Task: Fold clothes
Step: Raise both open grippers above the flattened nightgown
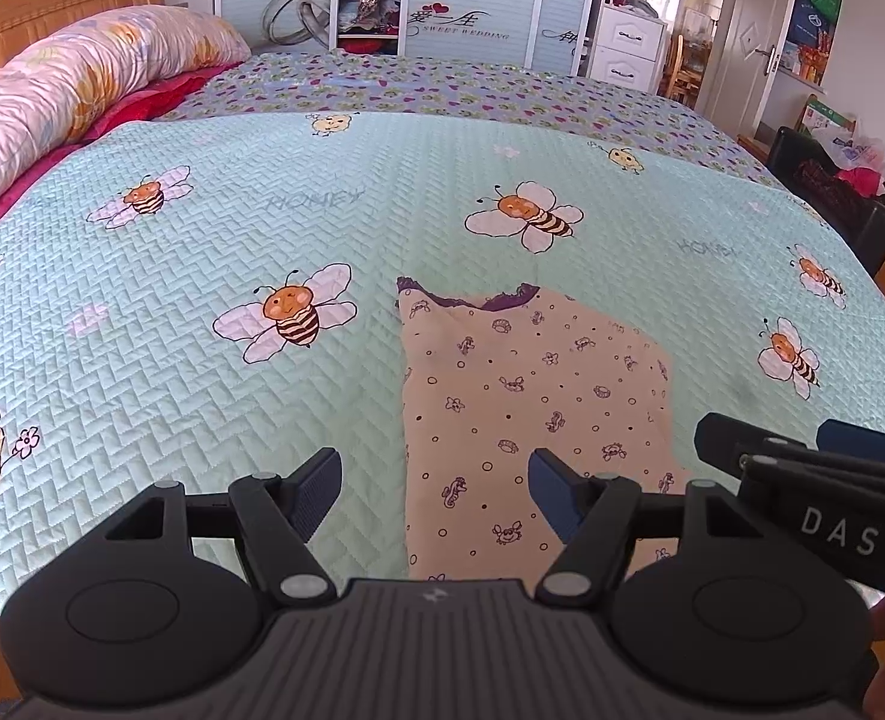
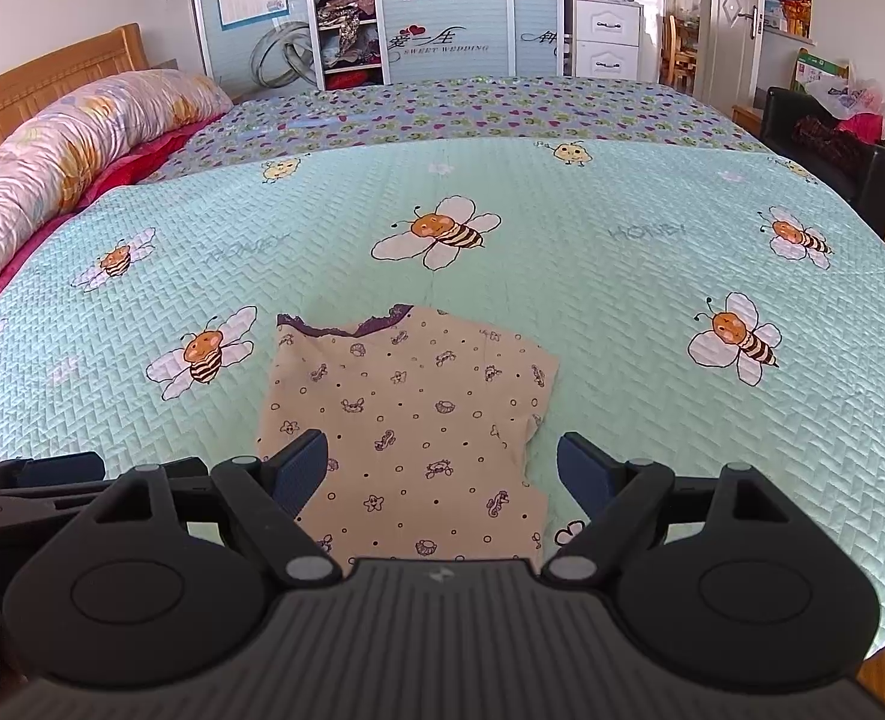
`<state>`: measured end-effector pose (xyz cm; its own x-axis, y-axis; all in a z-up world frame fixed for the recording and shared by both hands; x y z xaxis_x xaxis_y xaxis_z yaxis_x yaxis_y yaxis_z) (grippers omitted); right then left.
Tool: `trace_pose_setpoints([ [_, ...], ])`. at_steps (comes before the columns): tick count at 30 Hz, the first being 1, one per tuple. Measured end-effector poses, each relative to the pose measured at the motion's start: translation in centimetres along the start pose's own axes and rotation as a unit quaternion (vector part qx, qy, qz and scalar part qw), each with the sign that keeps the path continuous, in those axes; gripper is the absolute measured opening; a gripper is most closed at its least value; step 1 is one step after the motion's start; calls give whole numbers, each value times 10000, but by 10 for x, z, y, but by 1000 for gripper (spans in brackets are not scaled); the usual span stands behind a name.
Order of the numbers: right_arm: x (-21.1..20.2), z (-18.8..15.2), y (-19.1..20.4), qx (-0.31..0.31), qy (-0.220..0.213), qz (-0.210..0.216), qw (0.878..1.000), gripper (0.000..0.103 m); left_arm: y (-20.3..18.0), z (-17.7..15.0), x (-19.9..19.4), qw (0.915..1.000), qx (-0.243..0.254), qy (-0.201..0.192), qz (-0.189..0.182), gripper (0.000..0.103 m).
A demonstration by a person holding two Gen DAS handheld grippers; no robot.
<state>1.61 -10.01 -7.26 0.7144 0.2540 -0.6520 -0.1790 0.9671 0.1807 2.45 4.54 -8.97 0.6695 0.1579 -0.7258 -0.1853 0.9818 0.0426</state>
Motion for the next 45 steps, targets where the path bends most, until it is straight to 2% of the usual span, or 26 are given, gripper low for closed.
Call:
trace_pose_setpoints([
  [14, 8, -10, -4, 8, 117, -39, 9999, 85, -2, -10, 5, 9999, 41, 121, -13, 71],
  [23, 5, -20, -19, 26, 144, -217, 9997, 85, -21, -38, 5, 9980, 534, 270, -205, 72],
  [29, 4, -38, -22, -29, 281, -228, 9993, 85, -22, -64, 3, 9959, 743, 452, -258, 72],
  [35, 0, -50, -13, -267, 356, -170, 9989, 85, -18, -70, 2, 9936, 1036, 401, -220, 72],
  [41, -1, -57, -19, -84, 354, -36, 9993, 85, -6, -64, 10, 9952, 830, 439, -266, 72],
  [43, -2, -63, -30, 292, 367, 213, 9987, 85, 3, -56, 14, 9961, 644, 458, -389, 72],
  [45, -2, -72, -43, 885, 364, 663, 9932, 85, 17, -46, 19, 9964, 345, 472, -608, 72],
])
Point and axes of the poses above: each gripper's, at about its wrist camera, not at the fingertips, and x roughly the way its jaws point, y to its left, z to its top, the point moved 8 cm from there along x, roughly the way its jaws point, and after that the axes turned 9 degrees about z, right-handed, at the moved point
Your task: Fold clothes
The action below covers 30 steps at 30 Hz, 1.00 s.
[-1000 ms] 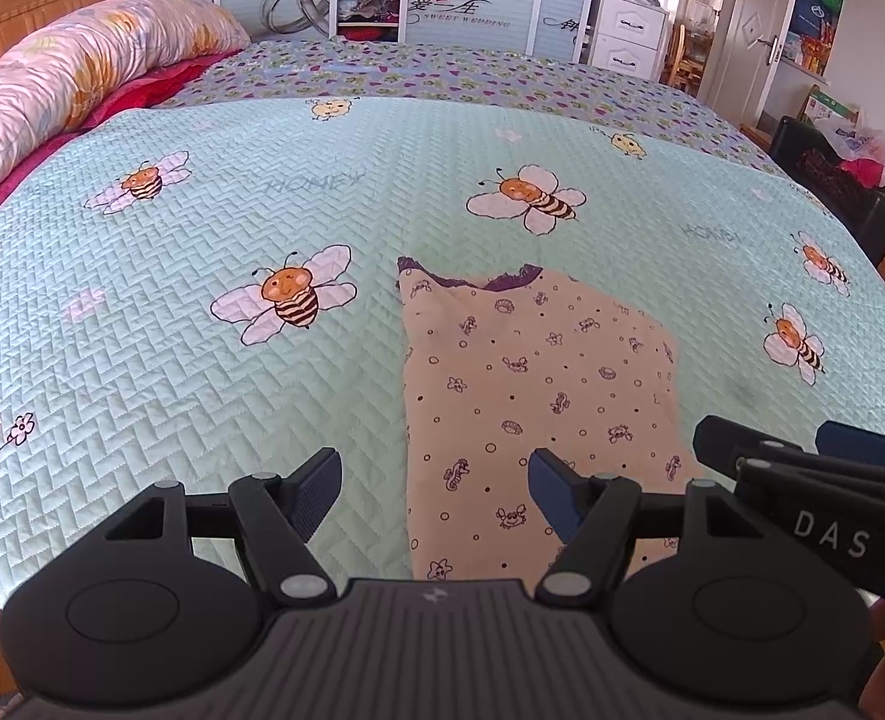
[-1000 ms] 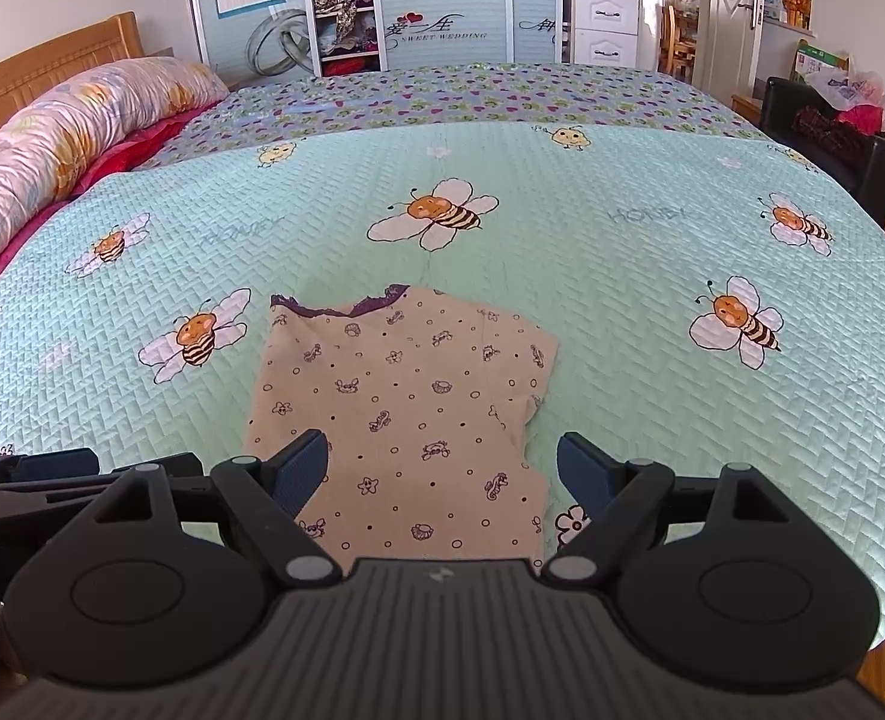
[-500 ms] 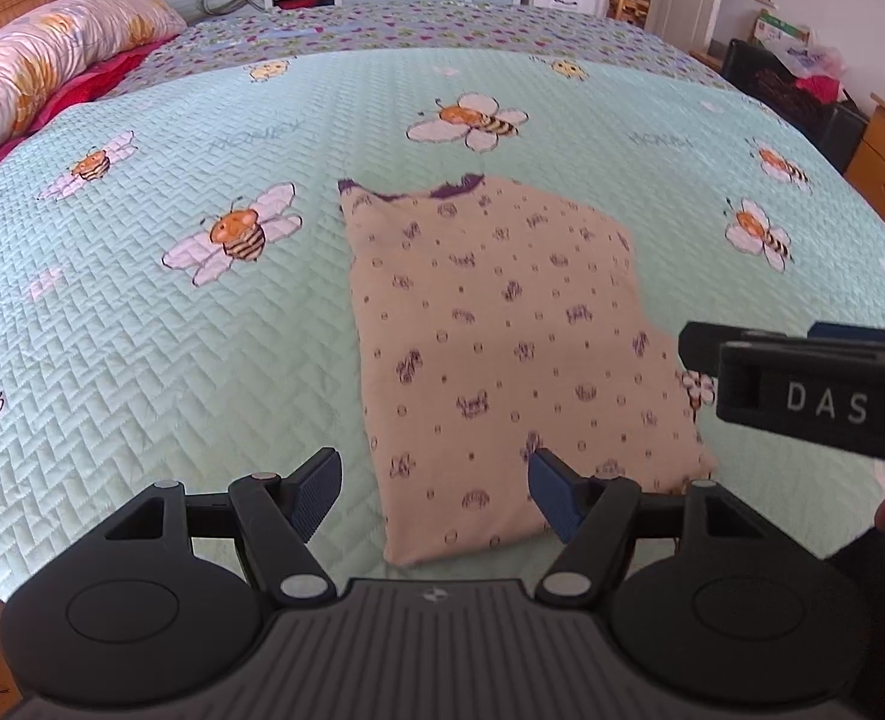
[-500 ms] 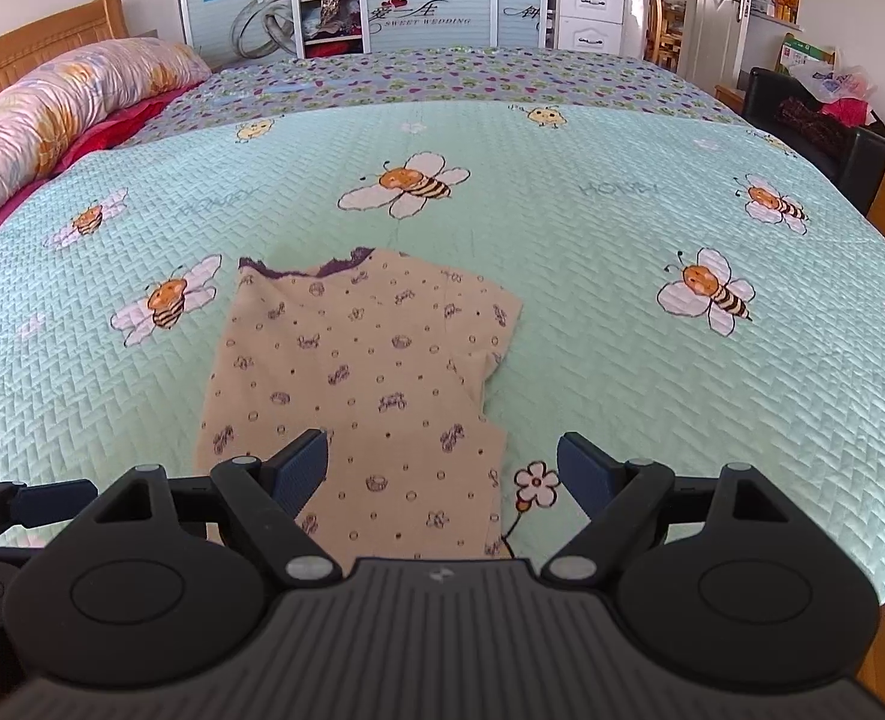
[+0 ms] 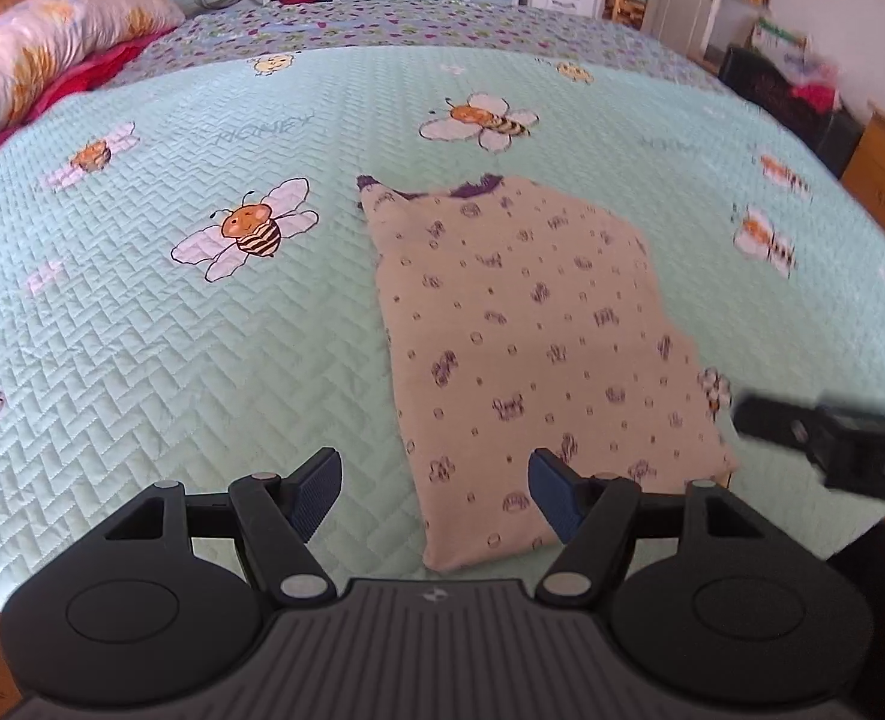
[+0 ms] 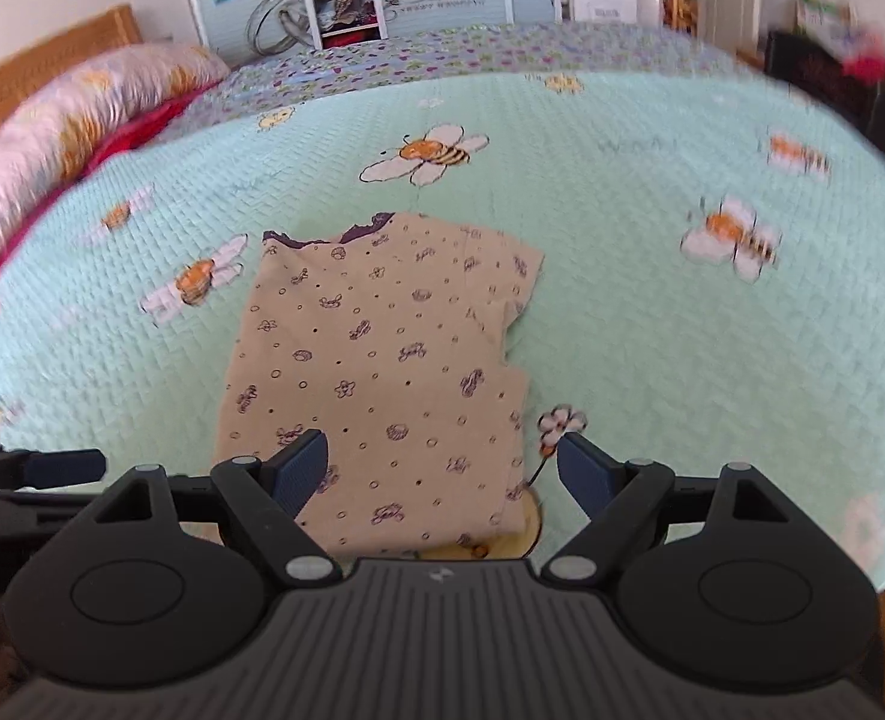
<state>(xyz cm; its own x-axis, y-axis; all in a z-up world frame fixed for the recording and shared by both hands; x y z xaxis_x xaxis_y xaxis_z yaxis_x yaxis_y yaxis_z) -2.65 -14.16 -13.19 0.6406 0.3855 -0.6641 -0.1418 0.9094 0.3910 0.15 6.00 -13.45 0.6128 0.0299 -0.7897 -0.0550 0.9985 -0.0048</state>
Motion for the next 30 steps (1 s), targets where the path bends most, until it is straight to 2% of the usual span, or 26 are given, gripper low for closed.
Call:
trace_pose_setpoints([
  [1, 0, -5, -11, 419, -3, 370, 9984, 85, 9, 7, 2, 9997, -173, 7, -170, 72],
  [3, -2, -13, -32, 1277, -11, 1128, 9854, 85, 24, 21, 13, 9979, -433, 104, -473, 72],
  [6, 5, -36, -65, 2512, 80, 1859, 9499, 85, 42, 42, 34, 9930, -739, 288, -873, 72],
  [9, 14, -57, -89, 3350, 75, 2270, 9145, 85, 52, 61, 60, 9855, -1048, 537, -1221, 72],
  [12, 25, -70, -98, 3909, 138, 2502, 8856, 85, 56, 79, 92, 9730, -1408, 837, -1624, 72],
  [14, 33, -75, -100, 4183, 161, 2576, 8709, 85, 58, 88, 113, 9649, -1649, 1033, -1762, 72],
  [17, 43, -78, -101, 4475, 141, 2686, 8529, 85, 57, 99, 144, 9572, -1826, 1283, -1842, 72],
  [21, 57, -75, -97, 4700, 162, 2810, 8366, 86, 49, 111, 178, 9547, -1800, 1534, -1806, 72],
  [24, 63, -70, -93, 4765, 175, 2825, 8323, 88, 39, 116, 201, 9459, -1822, 1775, -2015, 72],
  [30, 69, -59, -87, 4820, 132, 2920, 8260, 88, 25, 135, 226, 9264, -2100, 1805, -2552, 77],
])
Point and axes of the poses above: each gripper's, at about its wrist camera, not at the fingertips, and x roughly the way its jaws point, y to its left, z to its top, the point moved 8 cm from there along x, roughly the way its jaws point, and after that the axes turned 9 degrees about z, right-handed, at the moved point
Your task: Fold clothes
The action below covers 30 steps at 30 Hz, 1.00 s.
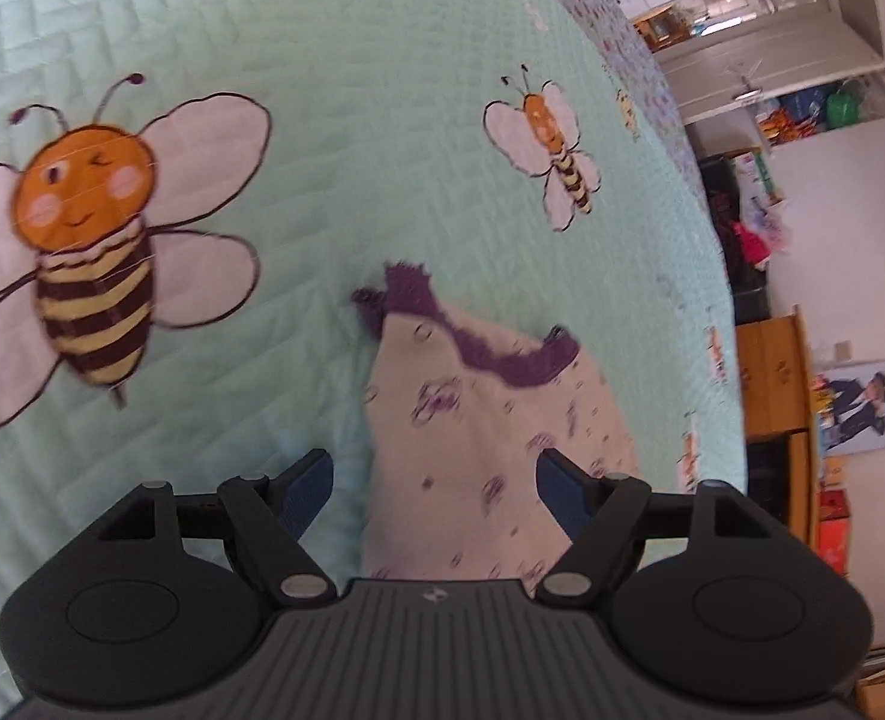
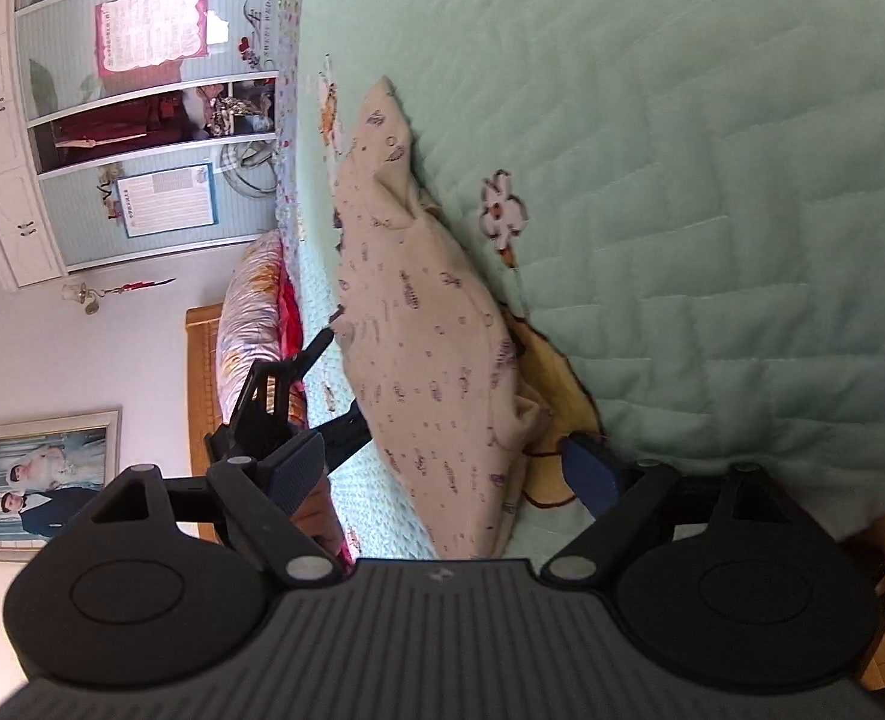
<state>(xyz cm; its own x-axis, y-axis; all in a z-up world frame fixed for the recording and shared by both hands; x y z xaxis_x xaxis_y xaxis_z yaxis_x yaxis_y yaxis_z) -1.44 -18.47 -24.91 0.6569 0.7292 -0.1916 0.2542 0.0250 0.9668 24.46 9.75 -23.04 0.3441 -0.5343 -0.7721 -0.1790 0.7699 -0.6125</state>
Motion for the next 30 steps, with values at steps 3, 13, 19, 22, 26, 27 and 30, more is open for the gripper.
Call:
trace_pose_setpoints([
  [3, 6, 5, -2, 103, -58, 49, 9999, 88, -8, -2, 7, 9999, 65, 49, -136, 73],
  [13, 21, 8, 2, 115, -384, -231, 9989, 89, -19, -13, 22, 9994, 237, 170, -179, 16],
  [19, 36, 4, -3, -359, -74, -587, 9976, 17, -24, -13, 12, 9995, 233, 39, -230, 14],
  [22, 34, 5, -5, -398, -84, -613, 9973, 16, -31, -11, 5, 9993, 246, 6, -264, 14],
  [26, 26, 10, 11, -628, -152, -481, 9967, 15, -49, -11, -5, 9990, 292, -61, -339, 13],
  [27, 24, 12, 17, -683, -163, -440, 9966, 15, -55, -11, -7, 9988, 311, -86, -356, 13],
  [30, 17, 16, 32, -795, -211, -300, 9962, 15, -76, -12, -14, 9984, 377, -163, -394, 13],
])
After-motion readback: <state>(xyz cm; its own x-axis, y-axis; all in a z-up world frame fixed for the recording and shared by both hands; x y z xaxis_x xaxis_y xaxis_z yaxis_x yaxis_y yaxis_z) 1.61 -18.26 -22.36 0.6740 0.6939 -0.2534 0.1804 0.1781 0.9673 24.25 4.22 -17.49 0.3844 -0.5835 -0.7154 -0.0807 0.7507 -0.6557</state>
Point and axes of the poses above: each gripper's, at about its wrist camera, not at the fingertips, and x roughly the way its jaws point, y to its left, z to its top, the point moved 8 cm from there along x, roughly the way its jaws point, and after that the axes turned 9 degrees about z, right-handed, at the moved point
